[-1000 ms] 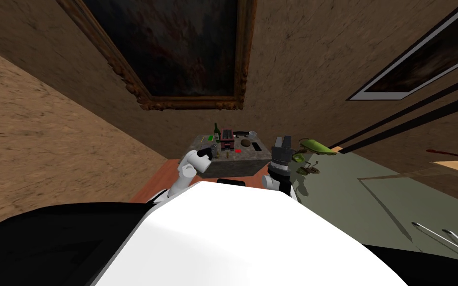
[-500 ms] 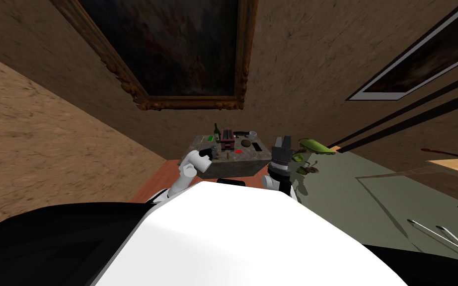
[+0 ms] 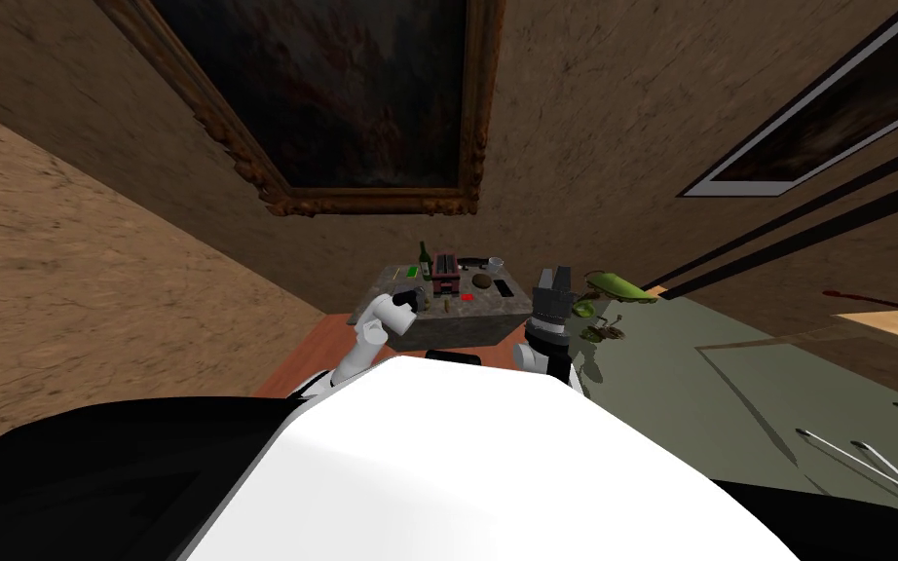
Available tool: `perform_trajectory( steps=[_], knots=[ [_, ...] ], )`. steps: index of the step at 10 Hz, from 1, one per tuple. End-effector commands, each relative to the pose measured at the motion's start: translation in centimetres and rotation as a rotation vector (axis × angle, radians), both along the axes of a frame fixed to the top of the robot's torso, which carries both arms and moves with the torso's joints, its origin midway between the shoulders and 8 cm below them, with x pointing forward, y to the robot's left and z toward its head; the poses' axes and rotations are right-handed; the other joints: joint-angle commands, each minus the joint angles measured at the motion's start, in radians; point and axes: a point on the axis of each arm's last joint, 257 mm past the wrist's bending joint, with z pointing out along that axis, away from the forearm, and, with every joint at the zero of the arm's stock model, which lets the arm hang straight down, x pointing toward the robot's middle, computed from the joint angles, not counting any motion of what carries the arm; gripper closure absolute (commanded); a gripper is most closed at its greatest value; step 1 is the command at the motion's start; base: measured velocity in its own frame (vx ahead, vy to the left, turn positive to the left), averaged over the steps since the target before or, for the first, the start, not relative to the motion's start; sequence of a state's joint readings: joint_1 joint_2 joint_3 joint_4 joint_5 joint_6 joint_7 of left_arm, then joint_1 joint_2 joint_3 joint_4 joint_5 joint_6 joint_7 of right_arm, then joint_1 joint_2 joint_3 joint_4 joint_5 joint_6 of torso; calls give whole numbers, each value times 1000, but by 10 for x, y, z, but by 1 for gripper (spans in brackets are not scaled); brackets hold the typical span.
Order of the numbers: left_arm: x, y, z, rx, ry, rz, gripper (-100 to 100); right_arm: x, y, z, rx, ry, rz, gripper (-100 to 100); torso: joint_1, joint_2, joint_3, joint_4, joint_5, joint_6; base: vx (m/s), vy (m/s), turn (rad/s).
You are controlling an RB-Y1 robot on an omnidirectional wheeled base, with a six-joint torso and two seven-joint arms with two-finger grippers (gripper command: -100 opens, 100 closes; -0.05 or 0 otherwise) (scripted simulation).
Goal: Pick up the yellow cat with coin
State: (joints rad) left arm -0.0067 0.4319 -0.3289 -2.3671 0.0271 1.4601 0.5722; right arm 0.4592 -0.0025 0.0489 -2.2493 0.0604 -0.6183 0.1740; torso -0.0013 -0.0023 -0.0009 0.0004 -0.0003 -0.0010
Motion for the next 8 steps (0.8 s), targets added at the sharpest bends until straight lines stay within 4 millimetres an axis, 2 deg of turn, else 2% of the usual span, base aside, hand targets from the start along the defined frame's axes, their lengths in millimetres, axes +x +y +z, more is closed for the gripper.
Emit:
perform_trajectory(
  steps=[1,4,5,6,8],
  knots=[
    [0,0,0,0,0,0,100,0,0,0,0,0,0,0,0,0,0,0,0,0,0,0,0],
    [0,0,0,0,-1,1,100,0,0,0,0,0,0,0,0,1,1,0,0,0,0,0,0],
    [0,0,0,0,0,1,0,0,0,0,0,0,0,0,0,1,1,0,0,0,0,0,0],
    [-5,-2,6,0,-3,-1,100,0,0,0,0,0,0,0,0,2,1,0,0,0,-4,2,13],
    [-12,-3,12,0,-1,-2,100,0,0,0,0,0,0,0,-1,3,2,1,-1,0,-7,2,10]
  ],
)
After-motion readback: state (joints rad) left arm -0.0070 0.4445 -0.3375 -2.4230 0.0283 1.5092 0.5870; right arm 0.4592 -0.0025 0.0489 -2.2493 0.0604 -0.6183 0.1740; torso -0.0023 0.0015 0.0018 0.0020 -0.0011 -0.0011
